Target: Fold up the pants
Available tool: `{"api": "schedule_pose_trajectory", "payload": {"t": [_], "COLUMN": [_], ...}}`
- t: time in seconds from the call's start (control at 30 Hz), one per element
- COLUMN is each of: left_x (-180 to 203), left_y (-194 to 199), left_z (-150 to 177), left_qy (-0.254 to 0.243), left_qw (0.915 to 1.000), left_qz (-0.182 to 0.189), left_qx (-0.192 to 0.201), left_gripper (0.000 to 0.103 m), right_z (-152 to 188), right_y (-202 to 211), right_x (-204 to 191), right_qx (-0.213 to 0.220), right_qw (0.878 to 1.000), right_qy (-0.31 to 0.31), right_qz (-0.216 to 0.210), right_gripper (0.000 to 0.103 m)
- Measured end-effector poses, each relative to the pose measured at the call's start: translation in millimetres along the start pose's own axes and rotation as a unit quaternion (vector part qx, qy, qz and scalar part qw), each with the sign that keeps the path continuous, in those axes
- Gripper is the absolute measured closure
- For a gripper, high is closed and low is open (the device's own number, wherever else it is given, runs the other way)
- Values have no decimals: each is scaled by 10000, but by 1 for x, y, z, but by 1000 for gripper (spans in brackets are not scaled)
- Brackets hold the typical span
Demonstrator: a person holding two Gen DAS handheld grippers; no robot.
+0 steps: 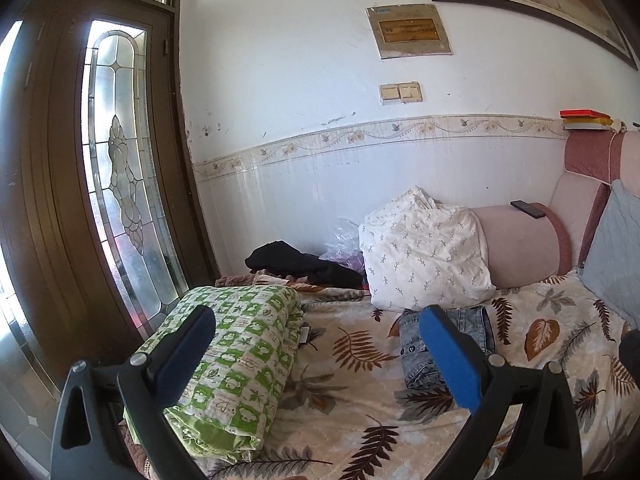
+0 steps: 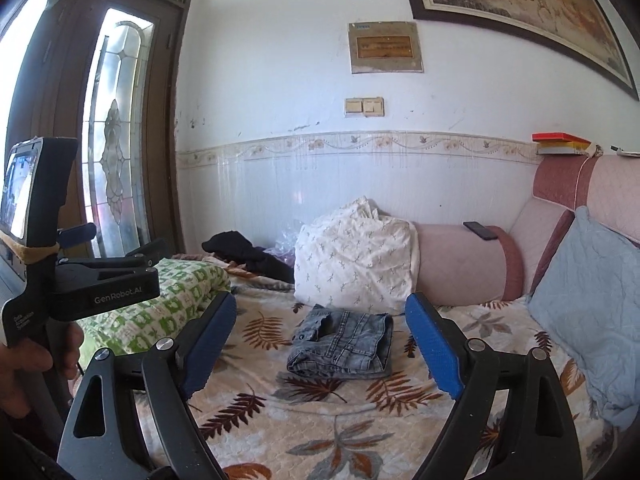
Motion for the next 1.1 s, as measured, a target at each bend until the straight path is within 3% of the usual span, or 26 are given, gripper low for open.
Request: {"api": "schedule_pose_trajectory", "payload": {"t": [1.1], "left_x": [-18], "left_y": [21], "left_z": [-7], "left_qy": [131], "left_qw": [9997], "left_qz": [-158], "left_qx": [147], "left_gripper": [0], "right_z": [-12], "right_y": [27], "right_x": [-16], "right_qx": [392], "right_qw": [9986], "right_qy": [342], "right_qz": [69], "right_gripper": [15]}}
Point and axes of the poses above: each gripper's, at about its wrist camera, not at the fingertips, and y roughly against the way its jaws point, x to its right, z to its underside, the point moved 7 cm from there along -y, roughly the way its jaws point, and after that the axes turned 7 degrees about z, right-handed, at the moved point
